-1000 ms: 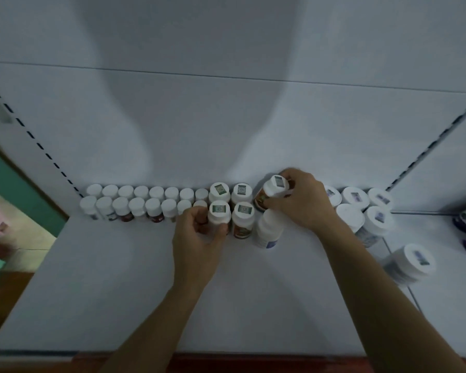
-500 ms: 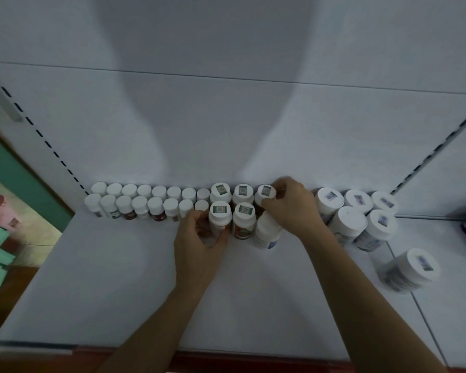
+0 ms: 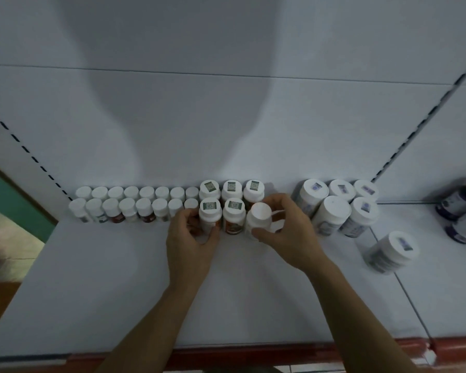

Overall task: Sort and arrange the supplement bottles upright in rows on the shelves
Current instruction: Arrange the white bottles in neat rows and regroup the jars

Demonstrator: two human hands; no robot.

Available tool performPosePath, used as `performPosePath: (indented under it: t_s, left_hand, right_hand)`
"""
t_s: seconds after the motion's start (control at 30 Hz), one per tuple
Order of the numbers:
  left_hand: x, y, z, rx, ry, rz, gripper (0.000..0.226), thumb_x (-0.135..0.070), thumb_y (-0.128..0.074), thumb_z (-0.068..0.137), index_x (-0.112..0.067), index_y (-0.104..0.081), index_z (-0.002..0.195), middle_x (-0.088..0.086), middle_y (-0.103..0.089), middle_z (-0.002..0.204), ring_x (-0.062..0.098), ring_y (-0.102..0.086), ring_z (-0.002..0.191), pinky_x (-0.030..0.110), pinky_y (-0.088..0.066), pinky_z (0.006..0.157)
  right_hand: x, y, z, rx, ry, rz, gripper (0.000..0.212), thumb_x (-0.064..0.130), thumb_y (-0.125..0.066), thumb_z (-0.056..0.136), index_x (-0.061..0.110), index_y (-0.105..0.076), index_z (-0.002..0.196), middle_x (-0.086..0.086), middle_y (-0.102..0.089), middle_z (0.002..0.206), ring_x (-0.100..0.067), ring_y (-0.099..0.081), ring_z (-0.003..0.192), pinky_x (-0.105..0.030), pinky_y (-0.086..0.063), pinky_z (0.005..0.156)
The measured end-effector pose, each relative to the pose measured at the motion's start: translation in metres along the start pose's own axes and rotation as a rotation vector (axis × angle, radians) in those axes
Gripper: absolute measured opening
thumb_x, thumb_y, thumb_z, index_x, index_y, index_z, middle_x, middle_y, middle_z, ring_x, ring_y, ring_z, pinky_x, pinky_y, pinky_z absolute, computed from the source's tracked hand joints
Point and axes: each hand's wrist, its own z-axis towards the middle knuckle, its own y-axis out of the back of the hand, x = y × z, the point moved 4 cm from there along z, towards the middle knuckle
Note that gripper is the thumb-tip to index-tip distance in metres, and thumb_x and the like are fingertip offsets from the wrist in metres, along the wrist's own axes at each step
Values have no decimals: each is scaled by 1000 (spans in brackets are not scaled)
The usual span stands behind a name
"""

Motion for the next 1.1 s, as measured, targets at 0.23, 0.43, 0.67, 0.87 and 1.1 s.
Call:
performPosePath:
  t_s: [0.23,0.43,0.67,0.87,1.1]
  left_hand:
    - [-1,0,0,20,11,1,43,-25,-87,75,-23,-59,108,-5,-65,97,13,-64,82,31,-54,72]
    - [-7,7,-3,63,25,5,43,-21,-86,76,-21,-56,108,-4,-63,96,13,-62,82,25,-50,70]
    - [-7,44,-13,358,-44,290,21,-14,-73,86,-23,-55,80,-1,-56,78,13,-55,71,27,-45,63]
    - [-78,-14,-37,650,-328,202,17,-14,-70,87,-28,-60,88,-11,-58,77,13,-59,75,19,-46,63]
    - [-149,-130,-34,629,-536,172,37,-23,-65,87,-19,-60,123,-4,-55,122,14,-54,114,24,-44,94]
  right_hand:
    - [3,-12,1,-149,-45,90,55,15,-88,72,27,-55,114,14,-66,106,0,-61,97,-23,-56,74]
    - [3,-10,-12,-154,-143,161,72,24,-91,71,28,-48,128,10,-60,118,-4,-60,105,-23,-57,78]
    - [7,86,-38,-333,-54,-319,37,14,-79,82,18,-63,115,2,-61,107,-9,-54,84,-19,-37,72]
    - [-35,147,-26,-305,-208,-526,32,26,-73,80,24,-65,111,-9,-60,116,-30,-57,104,-32,-42,84]
    - [-62,161,-8,-125,-307,-441,27,36,-78,78,25,-58,91,-6,-54,106,-24,-54,86,-30,-37,72]
